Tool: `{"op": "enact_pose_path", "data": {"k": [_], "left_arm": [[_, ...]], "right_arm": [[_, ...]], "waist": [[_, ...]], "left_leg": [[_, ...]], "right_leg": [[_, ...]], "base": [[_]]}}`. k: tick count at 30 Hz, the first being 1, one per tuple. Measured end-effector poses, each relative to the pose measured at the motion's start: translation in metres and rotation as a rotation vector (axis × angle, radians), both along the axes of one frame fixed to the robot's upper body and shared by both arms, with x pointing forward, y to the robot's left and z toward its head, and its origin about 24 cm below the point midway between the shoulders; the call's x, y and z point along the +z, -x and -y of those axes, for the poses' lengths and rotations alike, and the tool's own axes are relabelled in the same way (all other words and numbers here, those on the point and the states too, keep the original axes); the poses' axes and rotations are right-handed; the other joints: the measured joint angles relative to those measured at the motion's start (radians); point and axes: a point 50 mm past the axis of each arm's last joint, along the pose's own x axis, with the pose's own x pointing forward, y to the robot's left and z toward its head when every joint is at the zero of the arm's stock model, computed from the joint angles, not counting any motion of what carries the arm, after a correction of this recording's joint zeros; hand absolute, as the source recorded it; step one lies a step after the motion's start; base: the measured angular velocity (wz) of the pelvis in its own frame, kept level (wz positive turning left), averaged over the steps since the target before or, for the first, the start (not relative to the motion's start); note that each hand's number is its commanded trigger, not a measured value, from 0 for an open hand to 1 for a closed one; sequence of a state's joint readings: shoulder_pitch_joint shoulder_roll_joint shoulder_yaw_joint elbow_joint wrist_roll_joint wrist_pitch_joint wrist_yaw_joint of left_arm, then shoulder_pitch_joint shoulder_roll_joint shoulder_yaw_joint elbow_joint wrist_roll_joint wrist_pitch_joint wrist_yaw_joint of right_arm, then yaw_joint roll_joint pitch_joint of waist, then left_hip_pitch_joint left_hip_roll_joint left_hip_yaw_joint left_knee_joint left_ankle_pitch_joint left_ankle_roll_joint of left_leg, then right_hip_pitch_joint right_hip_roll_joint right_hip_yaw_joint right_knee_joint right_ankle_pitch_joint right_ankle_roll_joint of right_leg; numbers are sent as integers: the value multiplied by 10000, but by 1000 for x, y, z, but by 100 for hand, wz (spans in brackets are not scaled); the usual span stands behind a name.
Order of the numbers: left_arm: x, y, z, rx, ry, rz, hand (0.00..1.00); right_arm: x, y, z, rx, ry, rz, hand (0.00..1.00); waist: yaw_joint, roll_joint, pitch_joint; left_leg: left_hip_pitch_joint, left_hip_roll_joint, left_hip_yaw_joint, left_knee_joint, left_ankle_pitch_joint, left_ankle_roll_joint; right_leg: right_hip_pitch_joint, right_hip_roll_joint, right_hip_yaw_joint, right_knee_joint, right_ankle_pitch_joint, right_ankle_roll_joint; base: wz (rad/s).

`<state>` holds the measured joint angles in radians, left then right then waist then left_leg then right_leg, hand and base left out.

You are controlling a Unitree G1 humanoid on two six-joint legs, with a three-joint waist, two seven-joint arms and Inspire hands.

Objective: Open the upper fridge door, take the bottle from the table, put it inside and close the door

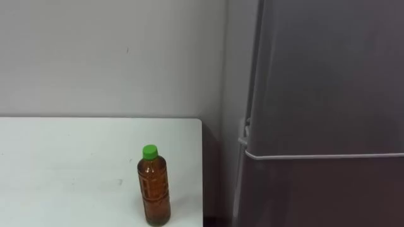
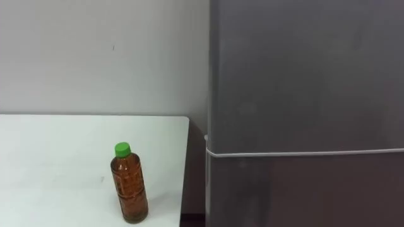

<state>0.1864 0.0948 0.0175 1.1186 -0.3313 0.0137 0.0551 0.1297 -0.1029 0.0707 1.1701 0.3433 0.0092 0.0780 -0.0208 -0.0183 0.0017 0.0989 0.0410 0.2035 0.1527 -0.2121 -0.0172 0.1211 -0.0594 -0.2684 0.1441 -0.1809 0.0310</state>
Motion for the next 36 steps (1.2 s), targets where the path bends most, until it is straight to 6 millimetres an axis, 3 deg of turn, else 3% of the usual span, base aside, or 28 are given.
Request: {"op": "enact_pose_path", "data": {"k": [17, 23, 26, 29, 33, 34, 36], "left_arm": [[0, 2, -4, 273, -705, -233, 0], [2, 4, -12, 1048, -1335, -356, 0], [4, 5, -19, 1937, -1664, -357, 0], [10, -6, -31, 3291, -2124, 247, 0], [22, -29, -43, 4409, -2344, 1402, 0], [27, -39, -47, 4589, -2500, 1829, 0], [35, -54, -54, 4898, -2760, 2472, 0]], "right_arm": [[0, -1, 0, -93, -75, -6, 0], [0, -2, 1, -159, -110, 12, 0], [0, -2, 3, -120, -131, 35, 0], [2, -4, 9, -71, -39, 108, 0], [3, -6, 14, 37, 116, 112, 0], [3, -6, 15, 38, 159, 127, 0], [4, -6, 17, 44, 252, 115, 0]], "waist": [[2, 80, 36], [16, 129, 27], [73, 199, 64], [143, 402, 101], [209, 473, 116], [248, 555, 82], [274, 508, 98]], "left_leg": [[5, -13, -39, -27, -4, -2], [32, -8, -15, -25, -5, -3], [136, -2, 12, -44, -15, -10], [200, -5, -25, -17, -57, 4], [289, -7, -54, -18, -56, 4], [289, -5, -41, -13, -56, 3], [268, -5, -42, -14, -56, 3]], "right_leg": [[9, 19, 119, -47, 1, 1], [24, 23, 160, -47, 1, 1], [90, 27, 192, -39, 1, 0], [180, 19, 175, -35, 1, 1], [263, 17, 151, -31, 1, 2], [281, 18, 91, -38, 1, 2], [258, 18, 47, -38, 0, 3]], "base": [[0], [-1], [-4], [1], [0], [3], [0]]}}
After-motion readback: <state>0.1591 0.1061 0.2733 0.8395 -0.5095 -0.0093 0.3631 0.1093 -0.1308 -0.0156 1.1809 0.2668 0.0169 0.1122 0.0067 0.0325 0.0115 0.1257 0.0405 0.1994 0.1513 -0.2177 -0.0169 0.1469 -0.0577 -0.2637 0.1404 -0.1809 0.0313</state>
